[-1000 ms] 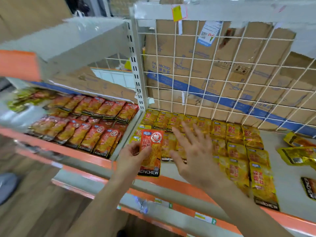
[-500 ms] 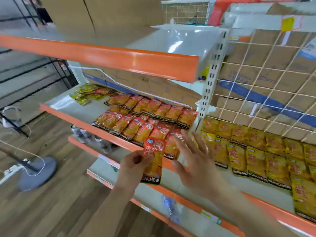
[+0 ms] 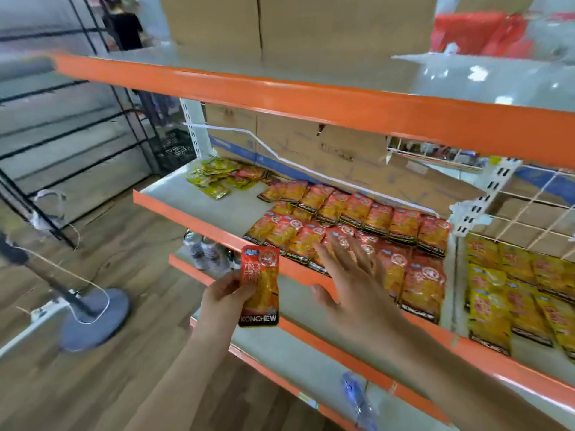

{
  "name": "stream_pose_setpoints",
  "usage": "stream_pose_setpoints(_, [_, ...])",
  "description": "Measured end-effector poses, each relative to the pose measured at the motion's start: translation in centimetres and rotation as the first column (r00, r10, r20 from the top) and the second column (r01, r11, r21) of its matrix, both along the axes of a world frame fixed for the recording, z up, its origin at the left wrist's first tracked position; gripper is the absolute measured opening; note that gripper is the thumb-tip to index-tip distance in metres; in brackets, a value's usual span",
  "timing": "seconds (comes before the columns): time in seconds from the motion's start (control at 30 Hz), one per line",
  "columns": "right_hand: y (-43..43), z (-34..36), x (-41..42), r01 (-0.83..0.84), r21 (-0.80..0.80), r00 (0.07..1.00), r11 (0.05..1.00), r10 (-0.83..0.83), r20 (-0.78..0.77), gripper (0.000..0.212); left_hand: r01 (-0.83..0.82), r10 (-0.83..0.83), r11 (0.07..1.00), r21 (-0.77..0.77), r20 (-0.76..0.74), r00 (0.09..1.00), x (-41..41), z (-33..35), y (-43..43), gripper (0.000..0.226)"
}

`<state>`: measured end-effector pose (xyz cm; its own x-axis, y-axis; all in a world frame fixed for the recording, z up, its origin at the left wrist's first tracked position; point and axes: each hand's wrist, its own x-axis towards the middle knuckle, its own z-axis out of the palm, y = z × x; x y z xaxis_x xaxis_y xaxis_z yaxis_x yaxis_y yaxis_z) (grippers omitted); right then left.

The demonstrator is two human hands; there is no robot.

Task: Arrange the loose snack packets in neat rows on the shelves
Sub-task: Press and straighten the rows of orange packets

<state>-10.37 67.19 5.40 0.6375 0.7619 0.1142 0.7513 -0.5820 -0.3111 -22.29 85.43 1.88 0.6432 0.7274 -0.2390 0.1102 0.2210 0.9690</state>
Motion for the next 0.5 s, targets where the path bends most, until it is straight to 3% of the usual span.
stream_pose_setpoints(0.17, [3.4,-0.1,-0.6,0.007,-0.01,1.0,1.0,-0.007,-0.011,0.07,0.04,-0.041,0.998,0.042,0.018,0.999,0.5,0.2,3.7,0.018])
stream_pose_setpoints(0.5, [8.4,-0.5,3.9,0.012,-0.059,0.998,0.998,-0.016,-0.056,0.064,0.065,-0.064,0.996,0.064,-0.011,0.998,6.0,0.1,8.4,0.034])
